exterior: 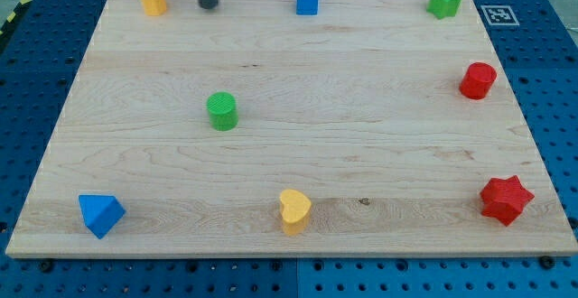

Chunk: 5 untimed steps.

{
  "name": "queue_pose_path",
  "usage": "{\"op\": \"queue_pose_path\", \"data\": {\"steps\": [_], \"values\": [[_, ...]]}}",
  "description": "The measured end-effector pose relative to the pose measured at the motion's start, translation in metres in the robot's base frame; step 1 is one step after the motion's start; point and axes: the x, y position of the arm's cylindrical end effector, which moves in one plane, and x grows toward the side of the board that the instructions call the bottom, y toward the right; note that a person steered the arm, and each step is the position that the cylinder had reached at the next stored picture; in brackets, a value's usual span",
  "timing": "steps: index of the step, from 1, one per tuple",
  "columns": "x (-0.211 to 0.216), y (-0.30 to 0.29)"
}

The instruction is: Slide yellow heart a bit up and left

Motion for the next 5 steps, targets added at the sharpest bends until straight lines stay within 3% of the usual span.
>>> {"op": "queue_pose_path", "data": {"steps": [1,3,5], "values": [[0.047,0.048],[0.203,0.112],[0.256,0.122]]}}
